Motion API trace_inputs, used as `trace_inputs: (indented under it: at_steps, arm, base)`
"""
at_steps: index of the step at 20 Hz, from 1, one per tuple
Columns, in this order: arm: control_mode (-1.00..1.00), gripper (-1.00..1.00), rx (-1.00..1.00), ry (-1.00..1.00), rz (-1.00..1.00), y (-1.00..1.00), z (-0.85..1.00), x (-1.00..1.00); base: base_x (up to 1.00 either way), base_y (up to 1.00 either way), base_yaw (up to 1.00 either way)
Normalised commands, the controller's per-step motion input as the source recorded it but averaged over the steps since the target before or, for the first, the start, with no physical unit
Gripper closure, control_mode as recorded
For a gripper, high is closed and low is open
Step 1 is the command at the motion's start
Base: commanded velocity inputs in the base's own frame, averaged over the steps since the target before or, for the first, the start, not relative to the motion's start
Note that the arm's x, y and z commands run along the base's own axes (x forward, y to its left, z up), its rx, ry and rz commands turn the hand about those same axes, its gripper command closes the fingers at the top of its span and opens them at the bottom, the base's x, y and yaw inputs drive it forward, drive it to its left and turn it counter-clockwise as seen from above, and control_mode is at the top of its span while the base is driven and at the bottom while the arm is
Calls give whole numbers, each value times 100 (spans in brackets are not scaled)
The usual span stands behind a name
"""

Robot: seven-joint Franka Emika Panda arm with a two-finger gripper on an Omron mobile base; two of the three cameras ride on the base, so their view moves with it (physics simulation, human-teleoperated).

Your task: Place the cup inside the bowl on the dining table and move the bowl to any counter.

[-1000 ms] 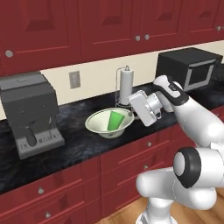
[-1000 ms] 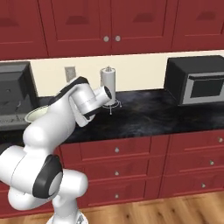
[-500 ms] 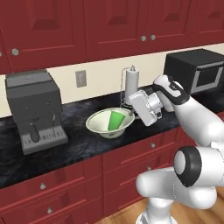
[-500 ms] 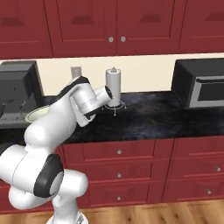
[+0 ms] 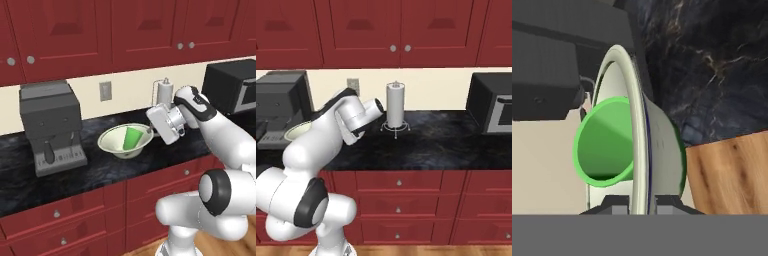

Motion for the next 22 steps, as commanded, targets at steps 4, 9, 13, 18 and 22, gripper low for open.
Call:
trace_inputs:
  at_steps: [4, 9, 13, 18, 22]
  arm:
    - [100, 100, 0, 0, 0, 0, 0, 0]
    - [100, 100, 0, 0, 0, 0, 0, 0]
    - [100, 100, 0, 0, 0, 0, 0, 0]
    - [100, 100, 0, 0, 0, 0, 0, 0]
    - [100, 100, 0, 0, 0, 0, 0, 0]
  base:
    - [70, -28, 9]
    - [33, -22, 8]
    - [1, -1, 3]
    - [0, 0, 0]
    - [0, 0, 0]
